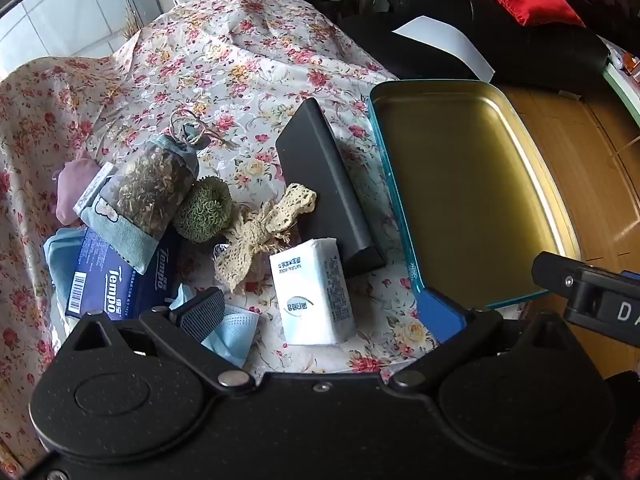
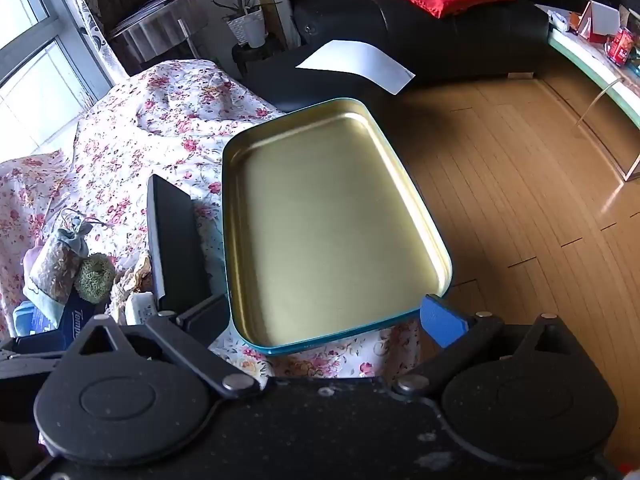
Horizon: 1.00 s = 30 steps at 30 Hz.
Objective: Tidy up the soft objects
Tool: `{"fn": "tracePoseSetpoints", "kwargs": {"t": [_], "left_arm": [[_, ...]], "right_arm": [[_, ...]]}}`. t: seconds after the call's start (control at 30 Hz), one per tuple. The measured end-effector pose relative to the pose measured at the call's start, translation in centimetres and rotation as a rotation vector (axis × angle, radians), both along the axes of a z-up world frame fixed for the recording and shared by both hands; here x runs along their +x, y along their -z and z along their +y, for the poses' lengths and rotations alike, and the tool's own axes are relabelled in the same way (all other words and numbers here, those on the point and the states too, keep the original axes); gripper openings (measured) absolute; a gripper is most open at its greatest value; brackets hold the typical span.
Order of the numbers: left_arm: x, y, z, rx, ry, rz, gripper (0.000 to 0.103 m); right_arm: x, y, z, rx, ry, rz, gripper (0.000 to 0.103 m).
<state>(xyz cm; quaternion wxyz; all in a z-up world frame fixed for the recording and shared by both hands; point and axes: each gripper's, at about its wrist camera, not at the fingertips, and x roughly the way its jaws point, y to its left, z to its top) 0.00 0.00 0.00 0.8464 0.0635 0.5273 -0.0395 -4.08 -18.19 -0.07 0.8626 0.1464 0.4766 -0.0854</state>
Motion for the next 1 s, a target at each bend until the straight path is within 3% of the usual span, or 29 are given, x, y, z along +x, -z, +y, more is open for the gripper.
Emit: {"fn": "tracePoseSetpoints", "kwargs": {"t": [1.0], "left_arm": [[-0.24,0.03,0.05,-0.004,-0.001,-0.005,0.099]], "right_arm": [[0.11,0.07,0.41,0.005,0.0,-0.005,0.102]]}}
